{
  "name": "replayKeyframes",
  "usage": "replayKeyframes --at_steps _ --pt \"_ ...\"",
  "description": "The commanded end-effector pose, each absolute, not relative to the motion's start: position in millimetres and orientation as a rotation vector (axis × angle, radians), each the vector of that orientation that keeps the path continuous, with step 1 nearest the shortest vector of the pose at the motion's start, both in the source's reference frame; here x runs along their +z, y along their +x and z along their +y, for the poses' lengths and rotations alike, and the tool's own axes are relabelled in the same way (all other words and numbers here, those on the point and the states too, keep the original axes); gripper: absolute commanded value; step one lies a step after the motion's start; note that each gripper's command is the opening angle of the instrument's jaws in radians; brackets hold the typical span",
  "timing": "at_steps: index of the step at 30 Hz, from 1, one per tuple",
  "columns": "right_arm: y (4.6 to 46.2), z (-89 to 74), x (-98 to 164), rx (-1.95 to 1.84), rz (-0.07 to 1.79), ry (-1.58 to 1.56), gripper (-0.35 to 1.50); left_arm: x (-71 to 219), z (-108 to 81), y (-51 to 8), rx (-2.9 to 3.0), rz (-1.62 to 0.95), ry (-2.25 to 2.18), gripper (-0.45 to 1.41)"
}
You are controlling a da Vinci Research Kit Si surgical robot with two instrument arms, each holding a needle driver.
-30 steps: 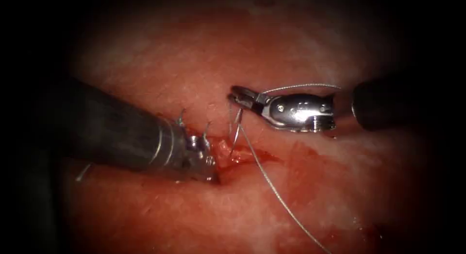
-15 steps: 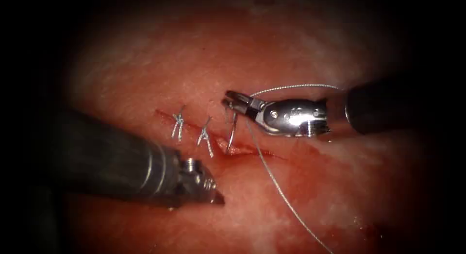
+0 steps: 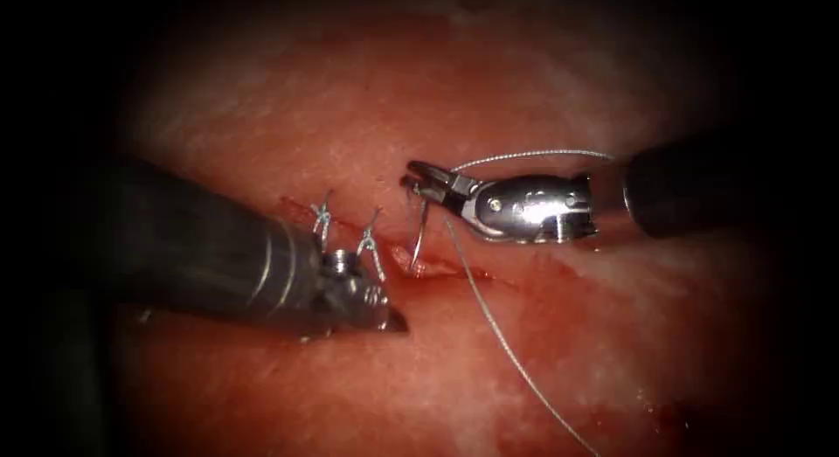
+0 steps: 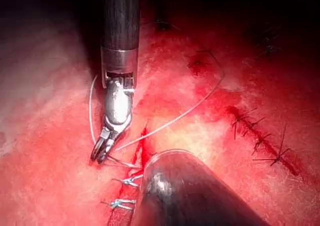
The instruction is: Wound Closure
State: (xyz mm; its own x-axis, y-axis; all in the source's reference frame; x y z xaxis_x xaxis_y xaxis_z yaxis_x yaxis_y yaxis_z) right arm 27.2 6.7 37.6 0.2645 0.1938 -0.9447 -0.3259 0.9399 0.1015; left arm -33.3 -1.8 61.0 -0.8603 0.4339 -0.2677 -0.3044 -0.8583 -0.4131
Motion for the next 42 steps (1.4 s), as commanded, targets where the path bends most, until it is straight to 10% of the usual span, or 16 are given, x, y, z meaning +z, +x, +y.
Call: replayKeyframes --at_steps 1,42 --pt "27.9 5.5 37.9 0.355 1.257 -0.116 -0.35 61.8 -3.0 -33.6 2.658 -0.514 -0.501 -0.45" --pt "28.4 4.7 38.1 0.287 1.232 -0.175 -0.35 65.2 -10.0 -32.2 2.663 -0.603 -0.514 -0.45"
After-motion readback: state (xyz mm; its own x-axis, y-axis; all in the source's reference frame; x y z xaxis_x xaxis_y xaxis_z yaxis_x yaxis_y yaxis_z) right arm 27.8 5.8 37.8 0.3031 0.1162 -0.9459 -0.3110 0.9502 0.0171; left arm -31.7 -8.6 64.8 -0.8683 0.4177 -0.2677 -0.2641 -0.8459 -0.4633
